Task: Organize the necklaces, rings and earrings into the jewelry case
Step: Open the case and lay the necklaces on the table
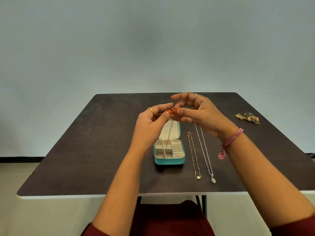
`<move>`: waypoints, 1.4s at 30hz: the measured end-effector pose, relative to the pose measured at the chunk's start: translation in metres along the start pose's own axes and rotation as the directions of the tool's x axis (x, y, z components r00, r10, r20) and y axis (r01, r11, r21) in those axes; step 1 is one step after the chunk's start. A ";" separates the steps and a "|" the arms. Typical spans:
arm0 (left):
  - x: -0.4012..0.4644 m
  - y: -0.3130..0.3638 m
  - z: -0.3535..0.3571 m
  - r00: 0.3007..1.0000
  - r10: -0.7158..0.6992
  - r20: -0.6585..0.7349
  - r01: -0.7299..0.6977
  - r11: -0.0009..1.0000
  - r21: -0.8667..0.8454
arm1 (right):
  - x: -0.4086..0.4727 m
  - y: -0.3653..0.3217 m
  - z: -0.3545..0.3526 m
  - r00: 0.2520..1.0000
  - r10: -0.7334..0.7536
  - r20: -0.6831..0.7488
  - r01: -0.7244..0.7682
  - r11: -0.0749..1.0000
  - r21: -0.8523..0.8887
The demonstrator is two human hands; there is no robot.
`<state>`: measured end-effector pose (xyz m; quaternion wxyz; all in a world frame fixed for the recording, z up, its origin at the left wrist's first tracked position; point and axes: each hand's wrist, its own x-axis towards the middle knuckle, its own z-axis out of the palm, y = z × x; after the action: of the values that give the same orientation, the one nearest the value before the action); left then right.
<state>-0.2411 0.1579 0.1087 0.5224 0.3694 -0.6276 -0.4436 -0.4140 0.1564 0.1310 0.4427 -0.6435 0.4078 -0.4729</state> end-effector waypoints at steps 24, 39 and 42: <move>0.024 0.044 -0.006 0.999 -0.050 0.012 0.051 0.981 -0.185 | -0.005 -0.015 0.008 0.997 -0.065 -0.032 0.070 0.974 0.215; 0.037 0.046 -0.014 0.954 -0.131 -0.268 -0.059 0.797 -0.600 | -0.023 0.034 -0.016 0.998 0.038 0.044 -0.053 0.905 0.422; 0.036 0.039 -0.014 0.938 -0.158 -0.308 -0.078 0.772 -0.631 | -0.026 0.041 -0.017 1.000 -0.016 -0.012 0.020 0.737 0.676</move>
<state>-0.2343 0.1353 0.1578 0.7077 0.2564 -0.3317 -0.5687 -0.4408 0.1663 0.0880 0.6402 -0.4416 0.2036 -0.5947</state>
